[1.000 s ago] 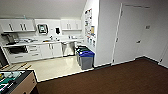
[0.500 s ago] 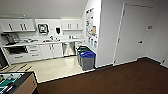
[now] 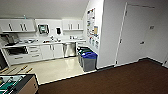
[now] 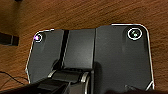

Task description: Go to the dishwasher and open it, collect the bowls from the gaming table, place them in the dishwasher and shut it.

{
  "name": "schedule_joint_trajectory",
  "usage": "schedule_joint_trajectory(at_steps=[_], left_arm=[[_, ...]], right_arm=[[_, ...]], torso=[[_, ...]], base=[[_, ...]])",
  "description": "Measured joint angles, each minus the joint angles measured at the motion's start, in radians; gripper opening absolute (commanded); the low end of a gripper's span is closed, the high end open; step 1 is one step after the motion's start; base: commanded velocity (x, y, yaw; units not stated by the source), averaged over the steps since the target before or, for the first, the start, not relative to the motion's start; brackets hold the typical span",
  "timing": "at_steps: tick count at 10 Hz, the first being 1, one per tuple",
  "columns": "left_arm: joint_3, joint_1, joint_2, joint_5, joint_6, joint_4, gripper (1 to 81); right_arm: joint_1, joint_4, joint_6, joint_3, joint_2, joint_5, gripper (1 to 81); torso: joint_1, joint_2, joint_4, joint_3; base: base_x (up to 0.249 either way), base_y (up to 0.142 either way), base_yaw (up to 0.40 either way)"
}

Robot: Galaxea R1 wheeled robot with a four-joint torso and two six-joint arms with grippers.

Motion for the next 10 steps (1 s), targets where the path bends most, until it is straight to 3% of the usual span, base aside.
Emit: schedule_joint_trajectory(at_steps=[7, 10], left_arm=[[0.002, -0.011, -0.001, -0.002, 0.0, 0.0, 81.1], [0.003, -0.009, 0.0, -0.002, 0.0, 0.0, 81.1]], right_arm=[[0.007, 0.0, 0.0, -0.001, 0.0, 0.003, 81.1], [0.007, 0.0, 0.0, -0.001, 0.002, 0.003, 81.1]], torso=[[0.0, 0.0, 0.0, 0.0], [0.0, 0.0, 0.0, 0.0]], base=[[0.091, 0.118, 0.0], [0.107, 0.022, 0.0]])
